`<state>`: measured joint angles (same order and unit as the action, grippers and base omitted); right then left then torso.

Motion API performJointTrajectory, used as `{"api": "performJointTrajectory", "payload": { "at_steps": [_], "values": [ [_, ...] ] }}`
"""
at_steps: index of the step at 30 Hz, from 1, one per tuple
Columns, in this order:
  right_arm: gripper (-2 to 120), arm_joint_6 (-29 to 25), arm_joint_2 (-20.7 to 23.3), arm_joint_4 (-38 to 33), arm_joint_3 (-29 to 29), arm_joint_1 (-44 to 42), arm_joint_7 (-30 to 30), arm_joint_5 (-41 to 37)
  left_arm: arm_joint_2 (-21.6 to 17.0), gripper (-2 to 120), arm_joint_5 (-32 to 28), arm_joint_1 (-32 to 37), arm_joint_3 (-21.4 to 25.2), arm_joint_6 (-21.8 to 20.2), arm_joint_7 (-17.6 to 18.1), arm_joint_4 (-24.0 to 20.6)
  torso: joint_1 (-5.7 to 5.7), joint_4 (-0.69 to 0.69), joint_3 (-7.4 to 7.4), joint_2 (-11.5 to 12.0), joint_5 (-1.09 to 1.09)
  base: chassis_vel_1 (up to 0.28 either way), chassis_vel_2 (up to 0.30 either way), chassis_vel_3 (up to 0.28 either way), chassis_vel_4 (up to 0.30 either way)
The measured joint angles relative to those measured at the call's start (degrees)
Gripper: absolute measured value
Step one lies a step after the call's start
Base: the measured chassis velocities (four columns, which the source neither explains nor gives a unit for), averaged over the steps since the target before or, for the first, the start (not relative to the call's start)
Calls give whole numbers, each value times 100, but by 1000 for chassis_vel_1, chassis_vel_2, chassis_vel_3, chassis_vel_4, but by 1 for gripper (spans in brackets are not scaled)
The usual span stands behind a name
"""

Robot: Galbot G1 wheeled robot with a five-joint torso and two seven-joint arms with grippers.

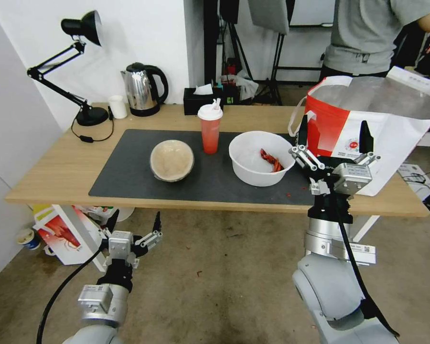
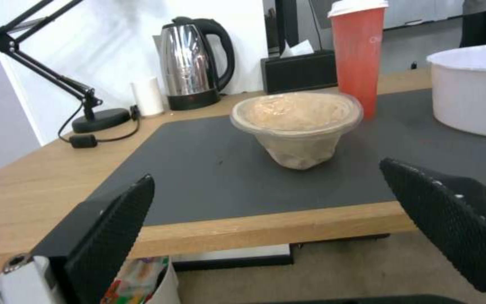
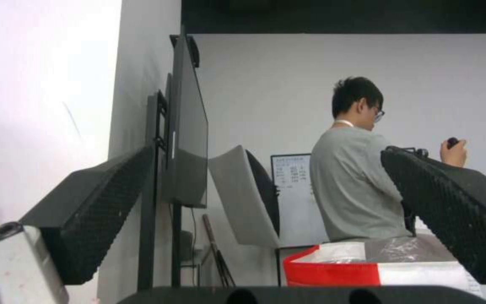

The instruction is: Pick up the trash from the table and place it into the takeout bag.

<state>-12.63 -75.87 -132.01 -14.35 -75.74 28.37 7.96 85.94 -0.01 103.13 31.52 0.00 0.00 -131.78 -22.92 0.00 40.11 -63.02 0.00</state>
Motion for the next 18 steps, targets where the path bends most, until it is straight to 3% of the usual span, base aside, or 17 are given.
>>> {"api": "performJointTrajectory", "payload": {
  "at_steps": [18],
  "values": [
    [100, 26, 58, -23, 1, -41, -195, -70, 0, 100, 0, 0, 0, 0, 0, 0, 0, -1, 0, 0, 0, 0, 0, 0, 0]
  ]
}}
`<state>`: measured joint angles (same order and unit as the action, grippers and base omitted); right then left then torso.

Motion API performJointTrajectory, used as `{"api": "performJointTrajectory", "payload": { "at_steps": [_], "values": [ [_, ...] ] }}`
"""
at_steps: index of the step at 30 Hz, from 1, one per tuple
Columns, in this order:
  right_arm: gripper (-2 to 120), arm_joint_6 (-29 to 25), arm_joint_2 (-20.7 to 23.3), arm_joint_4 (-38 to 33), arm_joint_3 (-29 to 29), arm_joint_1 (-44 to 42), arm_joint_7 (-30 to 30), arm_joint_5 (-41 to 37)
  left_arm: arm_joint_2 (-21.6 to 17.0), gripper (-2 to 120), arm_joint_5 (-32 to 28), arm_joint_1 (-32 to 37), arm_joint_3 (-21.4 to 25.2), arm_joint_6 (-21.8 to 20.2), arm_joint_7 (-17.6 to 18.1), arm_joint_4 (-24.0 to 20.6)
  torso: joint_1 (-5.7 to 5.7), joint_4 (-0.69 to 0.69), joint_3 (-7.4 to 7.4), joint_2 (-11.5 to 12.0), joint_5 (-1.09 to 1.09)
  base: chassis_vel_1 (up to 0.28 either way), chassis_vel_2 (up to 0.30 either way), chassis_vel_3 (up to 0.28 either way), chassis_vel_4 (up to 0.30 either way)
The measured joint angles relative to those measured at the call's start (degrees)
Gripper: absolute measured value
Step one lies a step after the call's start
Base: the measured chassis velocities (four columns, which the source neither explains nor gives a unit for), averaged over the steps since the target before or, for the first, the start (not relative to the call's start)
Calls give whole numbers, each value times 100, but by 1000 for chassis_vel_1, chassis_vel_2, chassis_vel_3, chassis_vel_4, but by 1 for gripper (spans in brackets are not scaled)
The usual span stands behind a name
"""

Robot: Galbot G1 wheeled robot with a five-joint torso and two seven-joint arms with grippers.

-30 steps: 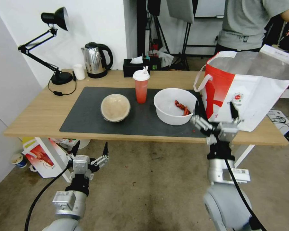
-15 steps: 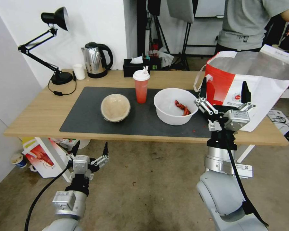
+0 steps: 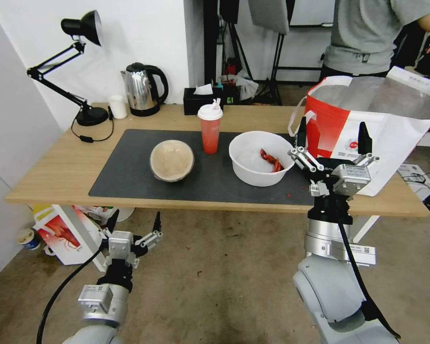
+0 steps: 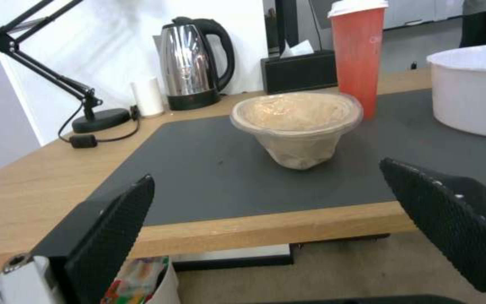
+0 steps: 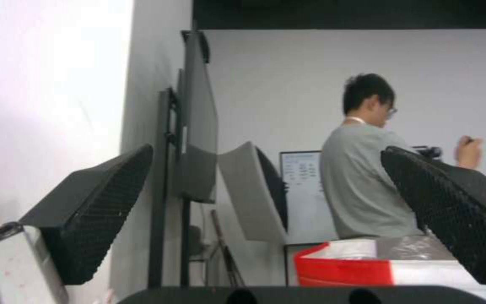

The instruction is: Pick up the trash from the table and place it into the takeout bag.

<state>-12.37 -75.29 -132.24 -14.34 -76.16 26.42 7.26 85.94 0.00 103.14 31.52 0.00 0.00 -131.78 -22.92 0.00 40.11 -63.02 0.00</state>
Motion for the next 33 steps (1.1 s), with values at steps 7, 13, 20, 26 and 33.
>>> {"api": "performJointTrajectory", "payload": {
  "at_steps": [7, 13, 20, 26, 33],
  "values": [
    [100, 223, 448, -168, -98, 71, -311, -386, 0, 100, 0, 0, 0, 0, 0, 0, 0, 0, 0, 0, 1, 0, 0, 0, 0],
    [100, 459, 1231, -324, -658, 218, -954, -1478, 0, 100, 0, 0, 0, 0, 0, 0, 0, 0, 0, 0, 2, 0, 0, 0, 0],
    [100, 517, 2057, -267, -1337, 217, -1436, -2189, 0, 100, 0, 0, 0, 0, 0, 0, 0, 1, 0, 0, 2, 0, 0, 0, 0],
    [100, 855, 2677, -497, -1555, 164, -1525, -2906, 0, 100, 0, 0, -1, 0, -1, 0, 0, 0, 0, 0, 1, 0, 0, 0, 0],
    [100, 1227, 3703, -517, -1789, 355, -1735, -4044, 0, 100, 0, 0, 0, 0, 0, 0, 0, 0, 0, 0, 1, 0, 0, 0, 0]
  ]
}}
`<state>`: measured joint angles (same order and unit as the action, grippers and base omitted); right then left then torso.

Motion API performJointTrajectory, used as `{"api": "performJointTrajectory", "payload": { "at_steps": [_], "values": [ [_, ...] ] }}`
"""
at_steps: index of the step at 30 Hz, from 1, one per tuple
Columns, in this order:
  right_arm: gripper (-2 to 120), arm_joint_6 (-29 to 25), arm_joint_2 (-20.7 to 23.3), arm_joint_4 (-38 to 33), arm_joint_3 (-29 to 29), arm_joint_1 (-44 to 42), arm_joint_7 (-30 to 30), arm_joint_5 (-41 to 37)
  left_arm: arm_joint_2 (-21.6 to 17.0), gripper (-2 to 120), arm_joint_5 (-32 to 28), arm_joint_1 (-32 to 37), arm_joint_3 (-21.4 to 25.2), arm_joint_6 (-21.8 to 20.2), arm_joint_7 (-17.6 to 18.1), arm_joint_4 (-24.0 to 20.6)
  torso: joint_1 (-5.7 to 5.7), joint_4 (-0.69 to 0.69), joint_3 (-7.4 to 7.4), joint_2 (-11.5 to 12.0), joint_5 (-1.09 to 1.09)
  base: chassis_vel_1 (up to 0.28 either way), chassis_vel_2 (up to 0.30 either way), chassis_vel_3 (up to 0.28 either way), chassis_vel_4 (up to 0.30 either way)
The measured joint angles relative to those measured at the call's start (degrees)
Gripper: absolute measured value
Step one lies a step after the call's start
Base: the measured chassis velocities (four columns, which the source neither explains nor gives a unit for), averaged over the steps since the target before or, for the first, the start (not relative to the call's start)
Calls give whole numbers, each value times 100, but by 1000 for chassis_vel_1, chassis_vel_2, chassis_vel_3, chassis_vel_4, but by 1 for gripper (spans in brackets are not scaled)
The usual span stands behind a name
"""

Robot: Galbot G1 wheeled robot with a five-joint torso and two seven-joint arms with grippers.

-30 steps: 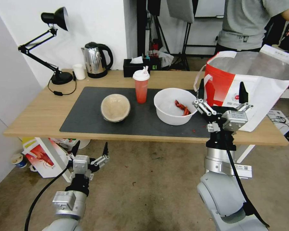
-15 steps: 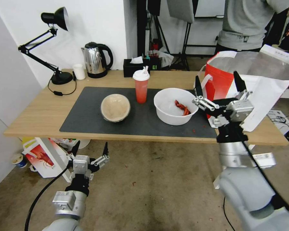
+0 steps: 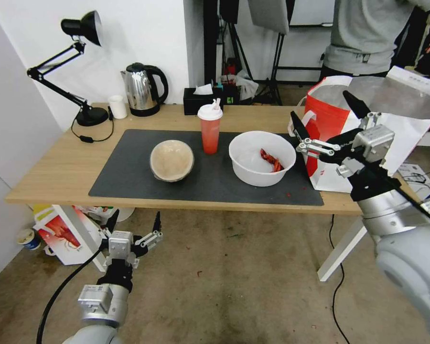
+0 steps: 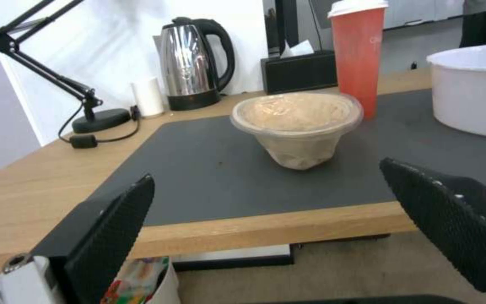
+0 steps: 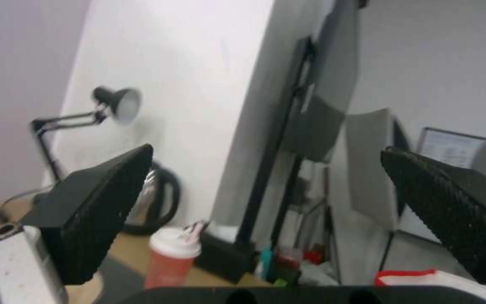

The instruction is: Pick up the trash from the table and place it into the takeout bag.

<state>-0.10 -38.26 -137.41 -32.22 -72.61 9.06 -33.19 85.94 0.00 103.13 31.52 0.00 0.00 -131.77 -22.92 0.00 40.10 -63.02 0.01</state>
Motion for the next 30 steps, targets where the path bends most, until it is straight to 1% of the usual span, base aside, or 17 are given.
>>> {"api": "performJointTrajectory", "payload": {
  "at_steps": [1, 3, 5, 7, 8, 9, 10, 11, 14, 15, 17, 19, 21, 23, 25, 29, 30],
  "values": [
    [100, 0, 0, 0, 0, 0, 0, 0, 0, 100, 0, 0, 0, 0, 0, 0, 0, 0, 0, 0, 0, 0, 0, 0, 0],
    [100, 60, 235, 34, -2, 90, -71, -173, 0, 100, 0, 0, 0, 0, 0, 0, 0, 0, 0, 0, 0, 0, 0, 0, 0],
    [100, 180, 589, 82, 6, 206, -189, -424, 0, 100, 0, 0, -1, 0, 0, 0, -1, -1, 0, 0, -1, 0, 0, 0, 0],
    [100, 224, 663, 87, 6, 223, -230, -503, 0, 100, 0, 0, -1, 0, 0, 0, -1, -1, 0, 0, -1, 0, 0, 0, 0],
    [100, 336, 838, 89, 2, 256, -325, -666, 0, 100, 0, 0, -1, 0, 0, 0, 0, 0, 0, 0, 0, 0, 0, 0, 0],
    [100, 357, 874, 91, 0, 264, -346, -693, 0, 100, 0, 0, 0, 0, 0, 0, 0, 0, 0, 0, 0, 0, 0, 0, 0],
    [100, 439, 1058, 107, -14, 302, -455, -788, 1, 100, 0, 0, -1, 0, 0, 0, 0, 0, 0, 0, -1, 0, 0, 0, 0],
    [100, 439, 1058, 107, -14, 302, -455, -788, 1, 100, 0, 0, -1, 0, 0, 0, 0, 0, 0, 0, -1, 0, 0, 0, 0],
    [100, 593, 1404, 201, -37, 396, -623, -1008, 1, 100, 0, 0, -1, 0, 0, 0, 0, 0, 0, 0, 0, 0, 0, 0, 0],
    [100, 656, 1525, 247, -73, 413, -758, -1159, 1, 100, 0, 0, 0, 0, 0, 0, 0, 0, 0, 0, 0, 0, 0, 0, 0],
    [100, 673, 1563, 265, -89, 415, -822, -1198, 0, 100, 0, 0, 0, 0, 0, 0, 0, 0, 0, 0, -1, 0, 0, 0, 0],
    [100, 815, 1882, 394, -228, 438, -1286, -1401, 0, 100, 0, 0, 0, 0, 0, 0, 0, 0, 0, 0, -1, 0, 0, 0, 0],
    [100, 833, 1945, 414, -238, 452, -1335, -1456, 1, 100, 0, 0, -1, 0, 0, 0, 0, 0, 0, 0, 0, 0, 0, 0, 0],
    [100, 968, 2288, 479, -297, 525, -1468, -1875, 0, 100, 0, 0, -1, 0, 0, 0, 0, 0, 1, 0, 0, 0, 0, 0, 0],
    [100, 984, 2361, 498, -314, 532, -1481, -1930, 0, 100, 0, 0, -1, 0, 0, 0, 0, 0, 0, 0, -1, 0, 0, 0, 0],
    [100, 1062, 2845, 628, -493, 489, -1734, -2171, 1, 100, 0, 0, -1, 0, 0, 0, -1, 0, 0, 0, -1, 0, 0, 0, 0],
    [100, 1062, 2845, 628, -493, 489, -1734, -2171, 1, 100, 0, 0, -1, 0, 0, 0, -1, 0, 0, 0, -1, 0, 0, 0, 0]
  ]
}}
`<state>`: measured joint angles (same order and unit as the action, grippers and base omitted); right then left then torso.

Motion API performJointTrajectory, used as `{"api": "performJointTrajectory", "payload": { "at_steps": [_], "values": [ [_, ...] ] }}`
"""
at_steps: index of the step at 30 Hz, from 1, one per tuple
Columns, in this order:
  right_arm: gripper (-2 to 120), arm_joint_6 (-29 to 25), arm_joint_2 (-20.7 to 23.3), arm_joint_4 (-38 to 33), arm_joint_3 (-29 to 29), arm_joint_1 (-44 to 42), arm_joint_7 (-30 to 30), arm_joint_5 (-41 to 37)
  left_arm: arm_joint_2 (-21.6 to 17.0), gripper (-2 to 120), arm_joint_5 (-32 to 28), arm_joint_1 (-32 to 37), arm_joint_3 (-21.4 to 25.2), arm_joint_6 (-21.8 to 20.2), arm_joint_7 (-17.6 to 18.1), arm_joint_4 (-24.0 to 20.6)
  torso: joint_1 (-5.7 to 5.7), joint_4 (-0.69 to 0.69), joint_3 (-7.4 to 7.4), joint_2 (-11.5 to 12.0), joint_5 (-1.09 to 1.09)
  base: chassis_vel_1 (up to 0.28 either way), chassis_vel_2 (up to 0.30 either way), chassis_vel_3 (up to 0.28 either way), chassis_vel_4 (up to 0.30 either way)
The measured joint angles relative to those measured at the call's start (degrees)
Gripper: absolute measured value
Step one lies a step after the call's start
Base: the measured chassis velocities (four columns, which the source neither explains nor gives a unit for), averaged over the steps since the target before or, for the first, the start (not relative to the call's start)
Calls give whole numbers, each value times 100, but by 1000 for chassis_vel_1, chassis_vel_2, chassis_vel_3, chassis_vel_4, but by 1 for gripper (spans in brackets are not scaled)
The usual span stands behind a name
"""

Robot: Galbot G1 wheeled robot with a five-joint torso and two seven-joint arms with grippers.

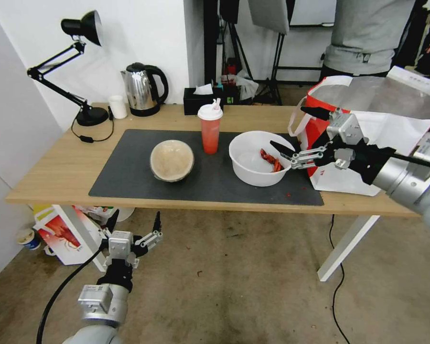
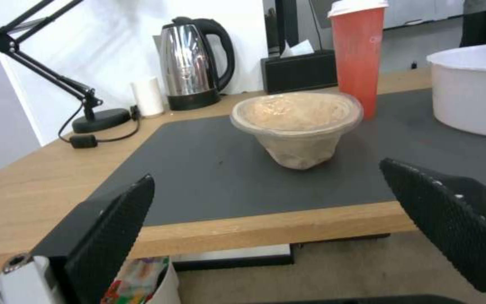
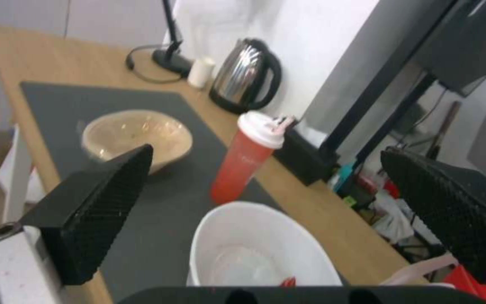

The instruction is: Pick up the trash from the table and place it into the takeout bag.

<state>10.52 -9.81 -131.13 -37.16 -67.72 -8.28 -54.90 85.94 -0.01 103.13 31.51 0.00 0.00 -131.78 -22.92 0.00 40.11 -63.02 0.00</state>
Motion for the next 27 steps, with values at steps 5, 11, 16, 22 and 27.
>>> {"api": "performJointTrajectory", "payload": {
  "at_steps": [5, 11, 16, 22, 27],
  "values": [
    [100, 261, 563, 5, -312, -70, -181, -549, -1, 100, 0, 0, 1, 0, 0, 0, 0, 0, 0, 0, -1, 0, 0, 0, 0],
    [100, 493, 1317, 82, -584, -113, -394, -1162, 0, 100, 0, 0, 1, 0, 0, 0, 0, 0, 0, 0, 1, 0, 0, 0, 0],
    [100, 626, 1753, 208, -688, -151, -758, -1330, 0, 100, 0, 0, 0, 0, 0, 0, 0, 0, 0, 0, -1, 0, 0, 0, 0],
    [100, 677, 2138, 311, -787, -284, -848, -1435, 0, 100, 0, 0, 1, 0, 0, 0, 0, 0, 0, 0, 0, 0, 0, 0, 0],
    [100, 672, 2433, 402, -830, -457, -887, -1443, 0, 100, 0, 0, 1, 0, 0, 0, 0, 1, 0, 0, 0, 0, 0, 0, 0]
  ]
}}
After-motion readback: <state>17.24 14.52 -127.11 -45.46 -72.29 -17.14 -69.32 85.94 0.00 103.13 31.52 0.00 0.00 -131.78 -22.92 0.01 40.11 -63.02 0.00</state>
